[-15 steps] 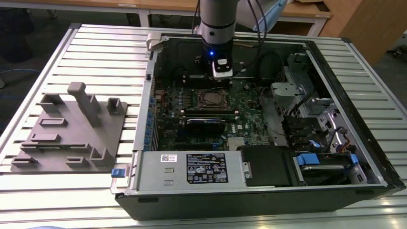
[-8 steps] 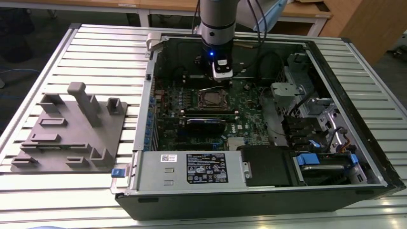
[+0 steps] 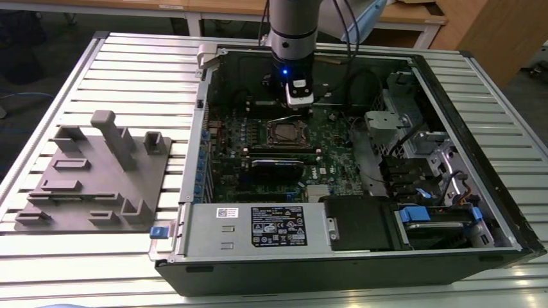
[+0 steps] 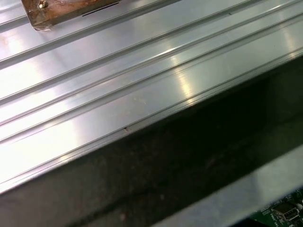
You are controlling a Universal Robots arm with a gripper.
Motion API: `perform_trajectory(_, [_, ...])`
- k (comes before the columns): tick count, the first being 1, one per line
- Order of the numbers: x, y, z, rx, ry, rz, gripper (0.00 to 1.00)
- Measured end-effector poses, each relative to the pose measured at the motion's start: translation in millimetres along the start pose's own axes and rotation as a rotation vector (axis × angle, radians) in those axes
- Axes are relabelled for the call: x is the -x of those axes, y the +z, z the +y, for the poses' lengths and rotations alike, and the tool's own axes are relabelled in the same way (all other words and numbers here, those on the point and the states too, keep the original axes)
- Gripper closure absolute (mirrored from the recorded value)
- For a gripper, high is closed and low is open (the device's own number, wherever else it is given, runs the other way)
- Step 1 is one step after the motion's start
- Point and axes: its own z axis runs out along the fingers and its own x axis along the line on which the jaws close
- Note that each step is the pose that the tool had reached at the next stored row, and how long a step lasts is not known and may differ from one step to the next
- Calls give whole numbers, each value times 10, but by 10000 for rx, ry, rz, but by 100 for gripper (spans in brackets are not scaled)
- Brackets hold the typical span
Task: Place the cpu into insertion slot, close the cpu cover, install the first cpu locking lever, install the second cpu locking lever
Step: 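Install the first cpu locking lever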
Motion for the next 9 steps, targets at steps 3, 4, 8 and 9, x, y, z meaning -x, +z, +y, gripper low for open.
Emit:
perform_trajectory(3, [1,-28,5,2,0,-1,89])
perform_trajectory(4, [2,-37,6,2,0,-1,89])
perform_trajectory(8, [2,-47,9,6,0,-2,89])
perform_trajectory(9, [2,-48,9,5,0,-2,89])
